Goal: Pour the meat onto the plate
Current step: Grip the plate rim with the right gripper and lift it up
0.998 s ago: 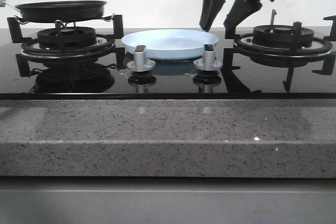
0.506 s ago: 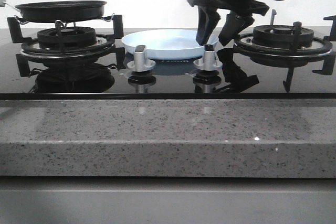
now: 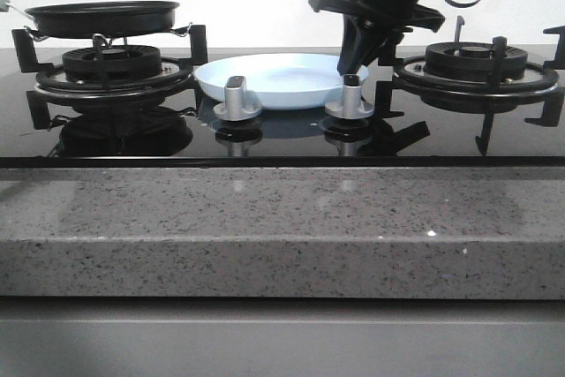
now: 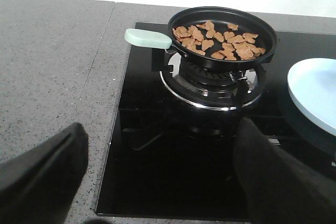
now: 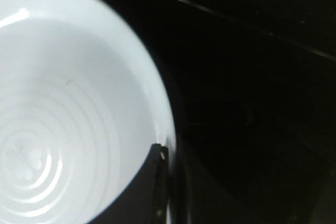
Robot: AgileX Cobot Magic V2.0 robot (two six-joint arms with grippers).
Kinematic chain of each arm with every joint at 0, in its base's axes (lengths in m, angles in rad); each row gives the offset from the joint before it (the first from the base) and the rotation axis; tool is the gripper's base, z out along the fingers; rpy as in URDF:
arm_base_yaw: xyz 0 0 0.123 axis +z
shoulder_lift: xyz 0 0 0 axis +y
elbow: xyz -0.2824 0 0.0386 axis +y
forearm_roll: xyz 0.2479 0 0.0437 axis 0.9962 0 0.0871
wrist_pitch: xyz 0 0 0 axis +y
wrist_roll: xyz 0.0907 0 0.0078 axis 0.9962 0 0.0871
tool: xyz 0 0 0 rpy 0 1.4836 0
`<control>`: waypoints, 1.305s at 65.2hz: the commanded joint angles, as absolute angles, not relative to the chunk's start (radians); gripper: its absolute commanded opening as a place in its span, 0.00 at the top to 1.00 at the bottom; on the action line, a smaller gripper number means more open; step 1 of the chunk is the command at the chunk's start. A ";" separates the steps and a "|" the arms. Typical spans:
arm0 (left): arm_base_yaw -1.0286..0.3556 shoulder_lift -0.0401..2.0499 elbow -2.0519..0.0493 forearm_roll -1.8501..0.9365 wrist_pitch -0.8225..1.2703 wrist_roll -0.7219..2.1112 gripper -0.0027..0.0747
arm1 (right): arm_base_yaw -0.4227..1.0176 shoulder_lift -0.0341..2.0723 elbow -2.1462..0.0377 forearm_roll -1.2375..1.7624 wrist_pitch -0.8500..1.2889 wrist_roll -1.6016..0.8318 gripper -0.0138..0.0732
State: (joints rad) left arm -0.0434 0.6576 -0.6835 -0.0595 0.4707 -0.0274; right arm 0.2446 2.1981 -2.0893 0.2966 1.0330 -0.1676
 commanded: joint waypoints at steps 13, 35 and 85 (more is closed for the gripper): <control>-0.050 0.662 -0.720 -0.061 0.393 -0.029 0.24 | 0.239 2.106 -2.113 0.315 0.954 -0.179 0.92; -0.050 0.662 -0.720 -0.061 0.393 -0.029 0.24 | 0.238 1.883 -1.993 0.358 0.896 -0.181 0.92; -0.050 0.662 -0.720 -0.059 0.361 -0.029 0.24 | 0.301 1.515 -1.280 0.489 0.618 -0.315 0.92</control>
